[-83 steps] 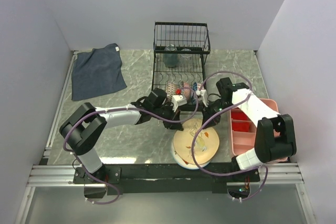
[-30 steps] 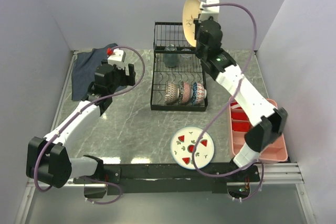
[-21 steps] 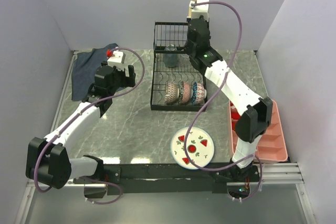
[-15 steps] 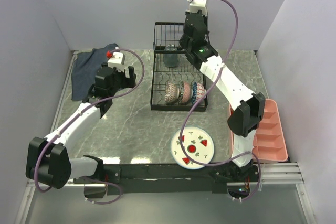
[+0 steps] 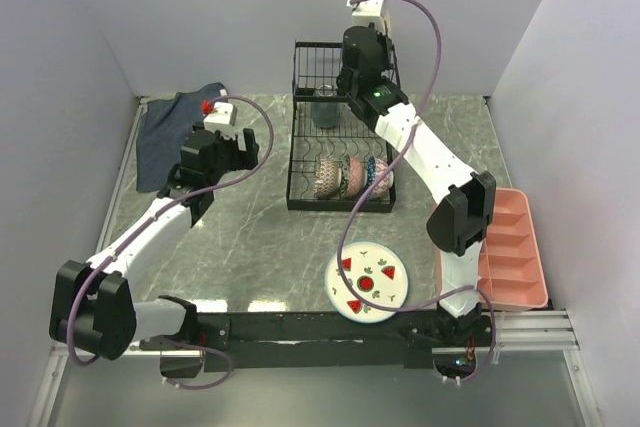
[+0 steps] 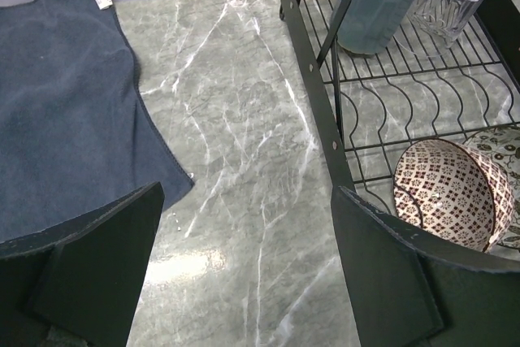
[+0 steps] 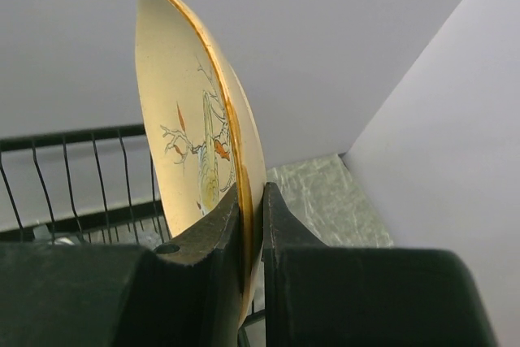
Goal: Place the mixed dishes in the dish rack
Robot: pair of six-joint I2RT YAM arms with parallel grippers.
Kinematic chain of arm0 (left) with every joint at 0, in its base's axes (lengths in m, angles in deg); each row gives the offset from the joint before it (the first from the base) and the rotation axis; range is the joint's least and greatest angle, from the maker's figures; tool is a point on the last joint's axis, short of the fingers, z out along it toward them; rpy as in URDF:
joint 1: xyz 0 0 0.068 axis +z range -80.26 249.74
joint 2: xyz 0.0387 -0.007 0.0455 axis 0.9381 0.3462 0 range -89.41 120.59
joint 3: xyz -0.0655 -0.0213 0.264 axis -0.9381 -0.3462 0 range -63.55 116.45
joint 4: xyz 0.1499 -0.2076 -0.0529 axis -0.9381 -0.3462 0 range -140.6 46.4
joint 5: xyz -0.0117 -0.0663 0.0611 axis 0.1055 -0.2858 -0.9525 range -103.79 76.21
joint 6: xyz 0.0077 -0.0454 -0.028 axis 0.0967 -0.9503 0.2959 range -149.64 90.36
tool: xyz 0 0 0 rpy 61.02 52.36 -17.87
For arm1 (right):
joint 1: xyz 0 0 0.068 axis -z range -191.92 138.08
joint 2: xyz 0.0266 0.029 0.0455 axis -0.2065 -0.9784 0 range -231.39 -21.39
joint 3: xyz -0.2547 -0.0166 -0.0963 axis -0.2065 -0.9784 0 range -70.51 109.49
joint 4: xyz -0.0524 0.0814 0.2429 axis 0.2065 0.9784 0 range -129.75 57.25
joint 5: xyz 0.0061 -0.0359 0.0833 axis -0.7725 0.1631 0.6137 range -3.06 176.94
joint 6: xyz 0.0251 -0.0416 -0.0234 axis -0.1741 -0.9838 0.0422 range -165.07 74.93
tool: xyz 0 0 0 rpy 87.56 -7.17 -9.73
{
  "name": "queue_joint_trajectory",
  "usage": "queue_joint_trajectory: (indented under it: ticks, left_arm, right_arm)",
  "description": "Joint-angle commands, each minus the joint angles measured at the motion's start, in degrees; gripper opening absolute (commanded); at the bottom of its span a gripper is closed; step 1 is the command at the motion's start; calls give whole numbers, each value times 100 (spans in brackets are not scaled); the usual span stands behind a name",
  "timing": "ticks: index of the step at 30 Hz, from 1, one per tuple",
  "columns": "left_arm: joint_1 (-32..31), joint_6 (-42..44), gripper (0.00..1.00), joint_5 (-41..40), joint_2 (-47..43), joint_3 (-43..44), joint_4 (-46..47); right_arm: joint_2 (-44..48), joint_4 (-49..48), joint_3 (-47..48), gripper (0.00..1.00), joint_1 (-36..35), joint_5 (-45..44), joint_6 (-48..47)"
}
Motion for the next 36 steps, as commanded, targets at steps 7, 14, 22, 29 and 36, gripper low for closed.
queue_joint_trajectory:
  ticks: [7,14,22,29,36]
  left_arm:
    - [29,-119,91,151,-27,31,223]
    - [29,-146,91,195,87,127,179]
    - [29,-260,91,282,315,198,284]
    - [29,-295,92,318,342,207,302]
    - [29,-348,92,318,272,119,381]
  right_arm:
    - [32,-214,340,0,155,-110,417]
    - [189,243,376,0,199,-312,830]
    - [558,252,25,0,182,-523,682]
    - [823,67,-248,0,103,-610,497]
    - [761,58,-179,0,15,-655,294]
